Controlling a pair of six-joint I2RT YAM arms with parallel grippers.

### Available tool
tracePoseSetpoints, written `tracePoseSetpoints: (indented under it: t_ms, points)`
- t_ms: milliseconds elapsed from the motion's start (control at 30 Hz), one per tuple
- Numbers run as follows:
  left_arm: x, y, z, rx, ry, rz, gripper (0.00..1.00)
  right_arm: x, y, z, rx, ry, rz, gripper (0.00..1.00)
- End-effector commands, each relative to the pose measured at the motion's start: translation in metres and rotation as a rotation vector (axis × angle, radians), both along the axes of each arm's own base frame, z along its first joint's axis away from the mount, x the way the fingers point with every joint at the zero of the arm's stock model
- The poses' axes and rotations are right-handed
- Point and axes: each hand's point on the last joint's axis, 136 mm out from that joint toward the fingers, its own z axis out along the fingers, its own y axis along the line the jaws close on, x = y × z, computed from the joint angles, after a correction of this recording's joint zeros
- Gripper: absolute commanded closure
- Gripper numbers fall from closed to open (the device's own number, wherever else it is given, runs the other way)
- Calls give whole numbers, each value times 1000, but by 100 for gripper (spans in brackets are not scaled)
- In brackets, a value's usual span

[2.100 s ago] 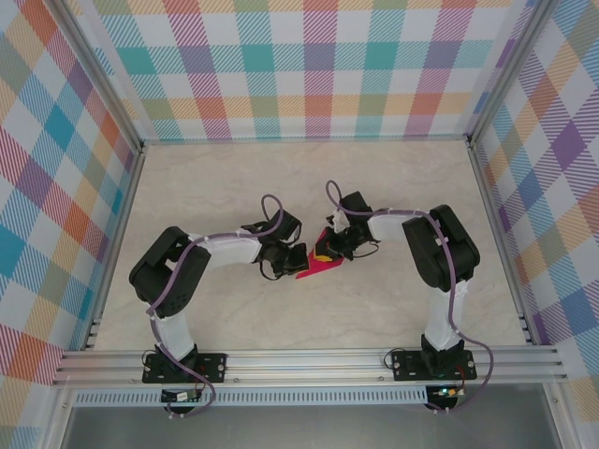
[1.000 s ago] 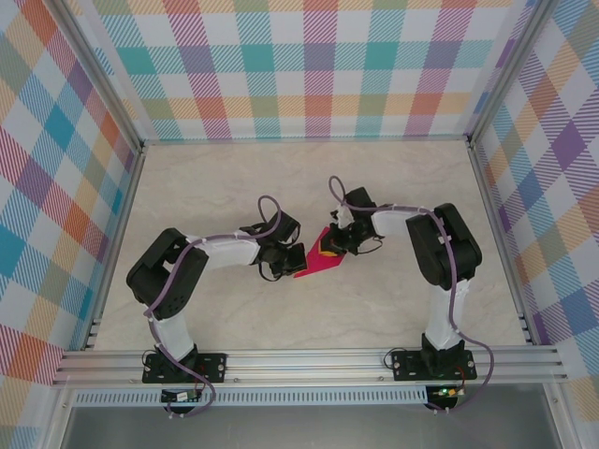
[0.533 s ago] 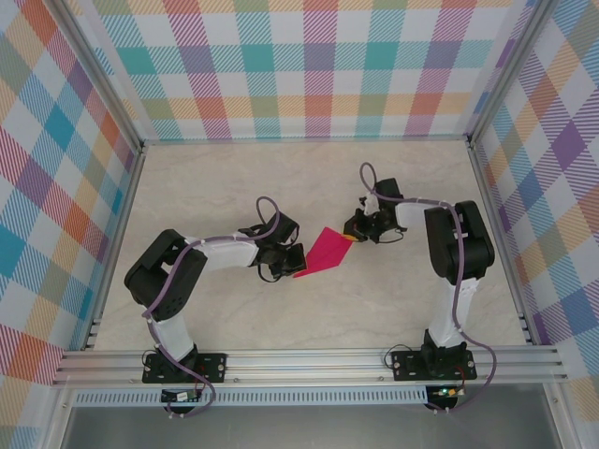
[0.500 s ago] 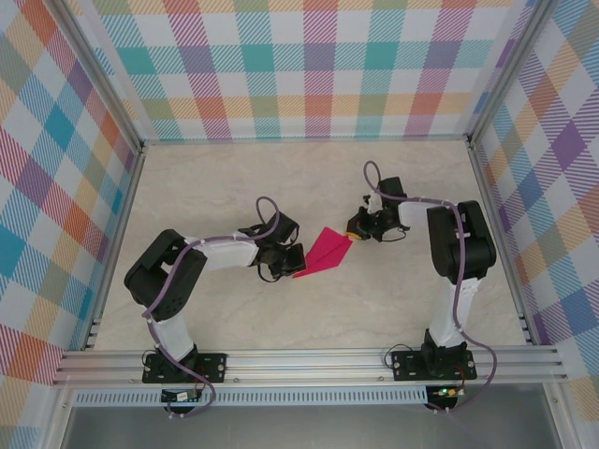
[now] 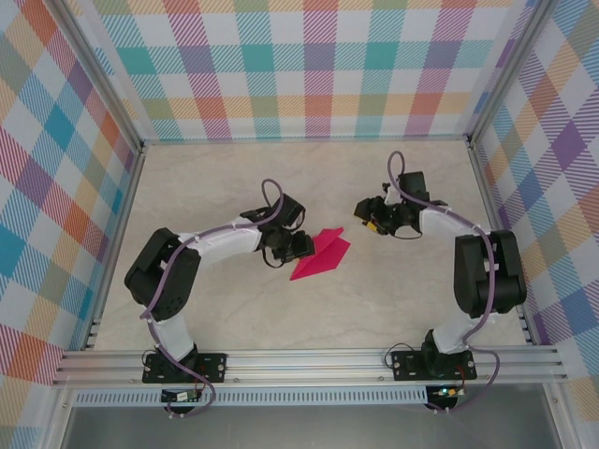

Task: Fold a paper plane with a square sheet of paper (pick it up from the middle)
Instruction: Pick up the paper from the center of the table.

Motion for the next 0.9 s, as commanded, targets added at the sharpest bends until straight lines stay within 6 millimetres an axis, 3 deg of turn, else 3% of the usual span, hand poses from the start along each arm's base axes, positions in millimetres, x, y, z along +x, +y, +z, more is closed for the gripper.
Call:
tracePoseSetpoints:
  t_ms: [0, 233, 267, 500, 867]
  points:
    - [25, 15, 40, 43, -162, 51, 46, -28, 24, -6, 101, 118, -7, 42]
    - [54, 54, 56, 125, -265, 183, 3, -40, 60, -12, 87, 140, -11, 38]
    - [56, 60, 57, 133, -271, 200, 0, -41, 63, -14, 81, 145, -20, 39]
    - [67, 91, 53, 134, -203, 308, 0, -43, 75, -33, 85, 194, -108, 47]
    - [75, 84, 42, 27, -125, 296, 0, -43, 94, -49, 61, 228, -103, 54]
